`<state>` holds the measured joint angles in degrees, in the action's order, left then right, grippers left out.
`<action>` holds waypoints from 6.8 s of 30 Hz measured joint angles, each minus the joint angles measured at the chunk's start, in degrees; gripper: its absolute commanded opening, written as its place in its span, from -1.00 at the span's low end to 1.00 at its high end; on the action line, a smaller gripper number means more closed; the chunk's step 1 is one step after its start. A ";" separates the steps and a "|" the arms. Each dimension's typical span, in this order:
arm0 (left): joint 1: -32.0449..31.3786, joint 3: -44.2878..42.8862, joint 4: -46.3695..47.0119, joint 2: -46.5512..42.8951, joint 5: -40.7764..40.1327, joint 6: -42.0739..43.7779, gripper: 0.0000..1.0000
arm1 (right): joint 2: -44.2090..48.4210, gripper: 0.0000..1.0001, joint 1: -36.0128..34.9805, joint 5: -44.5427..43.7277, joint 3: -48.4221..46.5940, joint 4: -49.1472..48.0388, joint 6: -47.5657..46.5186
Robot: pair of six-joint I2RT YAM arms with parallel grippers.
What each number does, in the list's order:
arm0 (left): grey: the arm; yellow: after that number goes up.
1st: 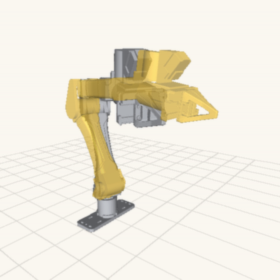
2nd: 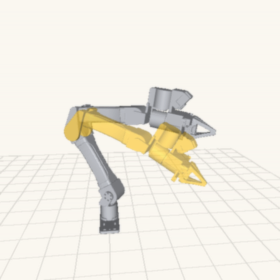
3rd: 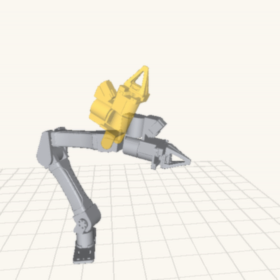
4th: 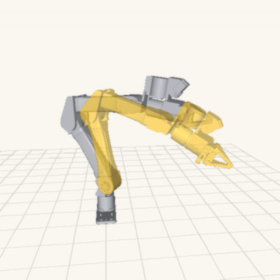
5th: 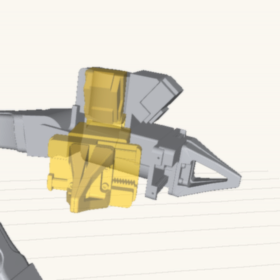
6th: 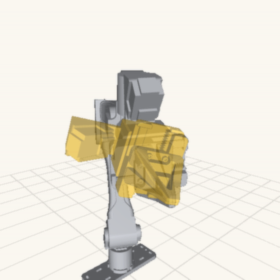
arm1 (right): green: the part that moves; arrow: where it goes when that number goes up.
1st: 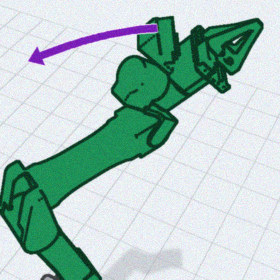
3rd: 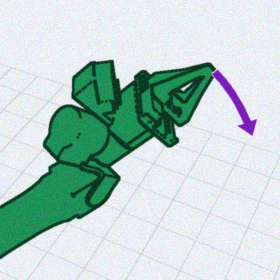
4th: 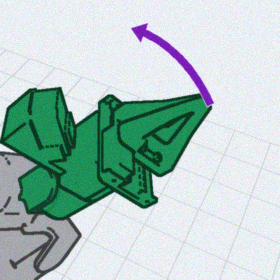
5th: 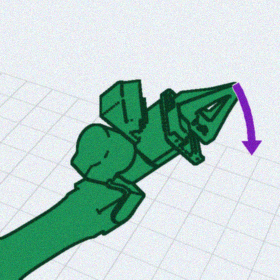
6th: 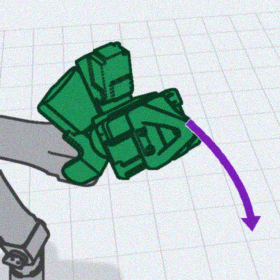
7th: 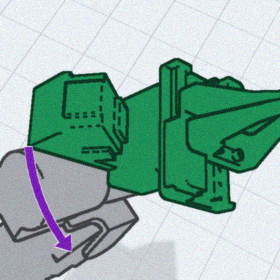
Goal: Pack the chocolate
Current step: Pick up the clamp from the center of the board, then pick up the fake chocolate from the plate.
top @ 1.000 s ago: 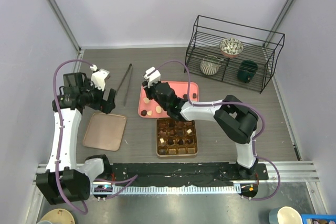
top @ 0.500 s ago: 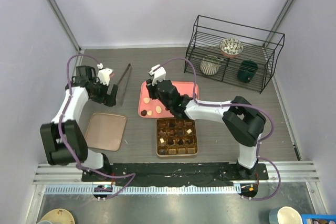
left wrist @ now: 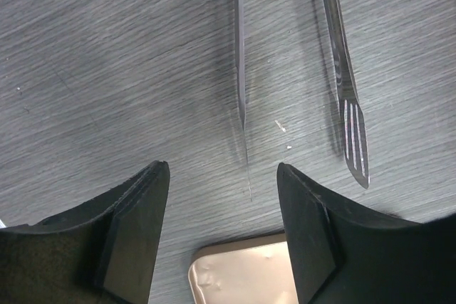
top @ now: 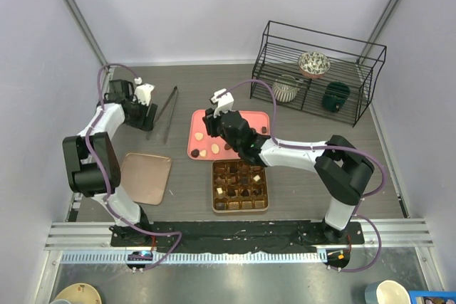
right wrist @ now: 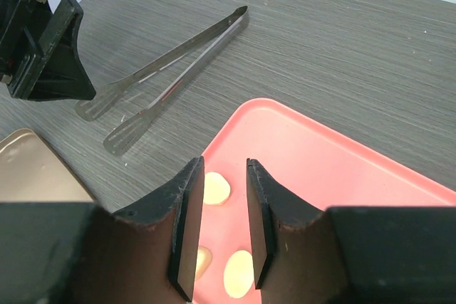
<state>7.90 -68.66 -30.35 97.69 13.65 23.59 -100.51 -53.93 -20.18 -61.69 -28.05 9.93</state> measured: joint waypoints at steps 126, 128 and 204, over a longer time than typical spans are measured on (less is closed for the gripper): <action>-13.68 -14.78 -46.31 -19.10 53.83 20.09 0.29 | 19.89 -0.42 14.29 62.97 0.68 -7.87 24.37; -13.68 -15.61 -46.18 -20.02 50.69 18.97 0.94 | 20.81 -0.42 14.19 63.04 0.28 -5.51 22.97; -8.74 1.84 -25.66 -37.75 1.75 2.58 0.99 | -6.27 0.04 1.16 6.12 2.51 -14.01 -6.58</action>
<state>-0.84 -66.83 -56.01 59.94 15.40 26.17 -106.78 -52.77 -14.06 -59.18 -42.06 3.36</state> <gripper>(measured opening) 0.995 0.523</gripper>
